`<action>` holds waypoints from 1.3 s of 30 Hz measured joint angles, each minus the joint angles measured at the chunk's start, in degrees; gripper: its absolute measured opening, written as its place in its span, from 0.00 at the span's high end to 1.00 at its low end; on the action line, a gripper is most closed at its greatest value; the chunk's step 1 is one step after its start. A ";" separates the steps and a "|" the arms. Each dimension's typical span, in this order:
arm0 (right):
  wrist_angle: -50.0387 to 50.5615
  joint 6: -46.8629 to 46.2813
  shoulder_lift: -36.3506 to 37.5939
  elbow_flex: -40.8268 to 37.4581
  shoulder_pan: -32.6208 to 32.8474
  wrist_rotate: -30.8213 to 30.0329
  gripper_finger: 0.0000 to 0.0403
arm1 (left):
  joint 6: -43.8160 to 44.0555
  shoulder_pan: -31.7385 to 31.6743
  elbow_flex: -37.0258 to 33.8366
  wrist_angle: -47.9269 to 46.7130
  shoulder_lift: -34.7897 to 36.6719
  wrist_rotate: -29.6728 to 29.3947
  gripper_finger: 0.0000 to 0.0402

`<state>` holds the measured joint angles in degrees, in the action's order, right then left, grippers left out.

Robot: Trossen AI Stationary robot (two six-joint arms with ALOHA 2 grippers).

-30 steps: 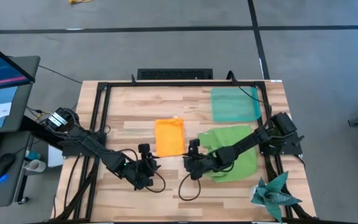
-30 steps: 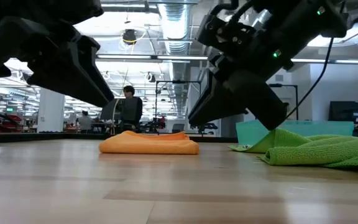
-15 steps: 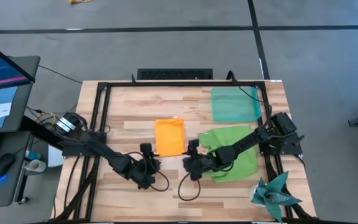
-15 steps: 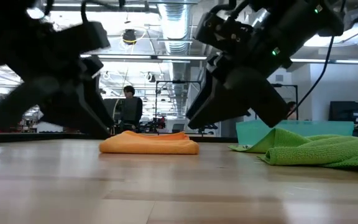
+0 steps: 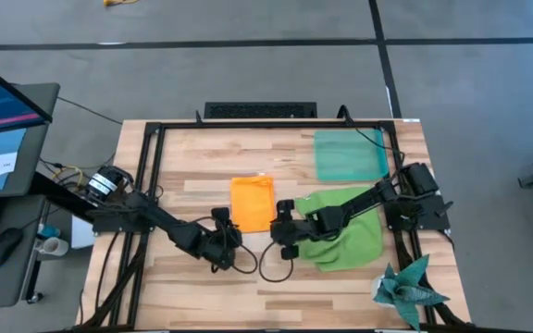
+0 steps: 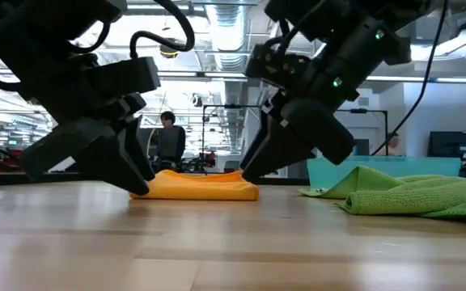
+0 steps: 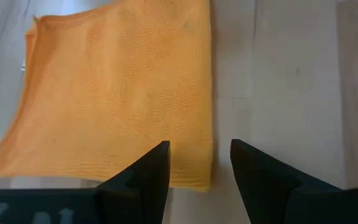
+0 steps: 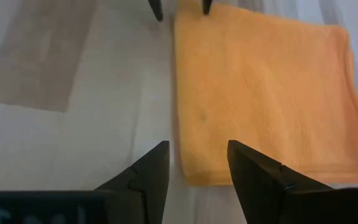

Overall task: Roll microfiber towels into tight, uniform cylinder then place into a basket
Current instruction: Roll the orange towel

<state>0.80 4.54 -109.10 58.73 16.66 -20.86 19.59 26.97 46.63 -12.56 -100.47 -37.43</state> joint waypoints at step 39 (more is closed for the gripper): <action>-5.40 0.45 -4.84 -2.02 -2.74 3.46 0.87 | 0.26 -3.20 0.25 -0.43 -4.84 1.37 0.89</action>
<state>-4.60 4.99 -113.94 56.71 13.92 -17.40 19.84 23.76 46.89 -12.99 -105.30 -36.06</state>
